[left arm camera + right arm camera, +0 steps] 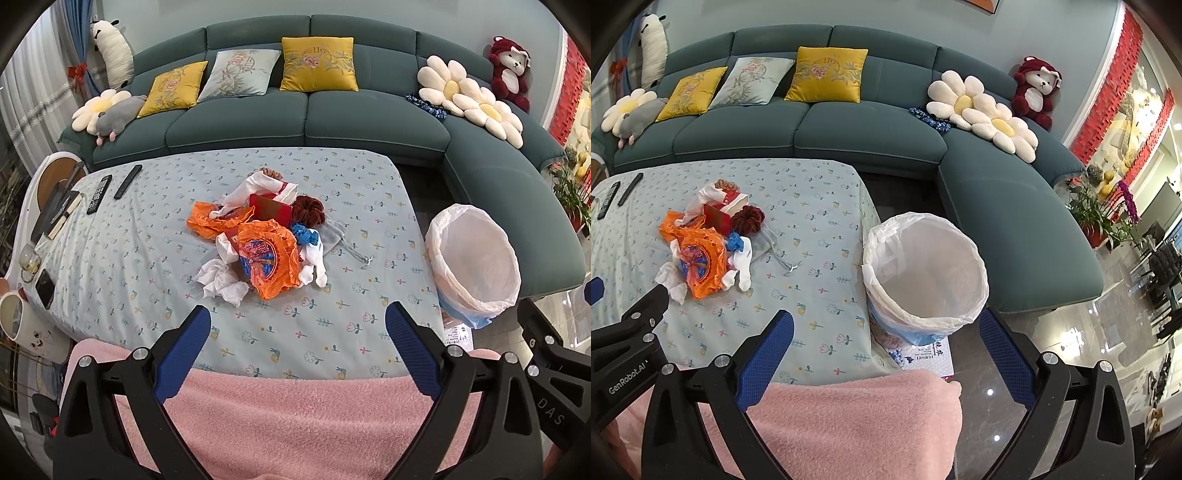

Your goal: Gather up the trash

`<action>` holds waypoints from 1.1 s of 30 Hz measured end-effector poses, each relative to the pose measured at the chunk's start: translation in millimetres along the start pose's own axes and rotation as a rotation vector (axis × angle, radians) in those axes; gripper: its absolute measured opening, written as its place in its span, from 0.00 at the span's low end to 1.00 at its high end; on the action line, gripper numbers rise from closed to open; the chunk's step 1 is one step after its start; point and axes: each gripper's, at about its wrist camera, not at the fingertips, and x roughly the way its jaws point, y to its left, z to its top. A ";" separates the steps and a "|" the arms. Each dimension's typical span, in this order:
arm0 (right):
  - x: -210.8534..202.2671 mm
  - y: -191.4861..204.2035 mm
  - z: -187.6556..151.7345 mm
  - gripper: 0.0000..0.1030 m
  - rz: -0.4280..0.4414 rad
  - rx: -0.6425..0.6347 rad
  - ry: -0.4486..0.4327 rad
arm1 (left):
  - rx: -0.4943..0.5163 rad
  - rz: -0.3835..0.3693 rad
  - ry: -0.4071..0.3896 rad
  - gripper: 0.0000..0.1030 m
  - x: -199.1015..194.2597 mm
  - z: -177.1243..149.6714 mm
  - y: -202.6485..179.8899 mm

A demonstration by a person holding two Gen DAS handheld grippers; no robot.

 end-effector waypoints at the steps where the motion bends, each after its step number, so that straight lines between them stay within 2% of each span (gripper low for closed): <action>1: 0.5 -0.6 0.0 0.93 0.000 0.001 0.001 | 0.000 0.000 0.000 0.88 0.0 0.0 0.0; 33: -11.4 1.9 2.5 0.93 -0.013 -0.010 -0.020 | -0.007 -0.005 -0.022 0.88 -3.5 5.3 -1.8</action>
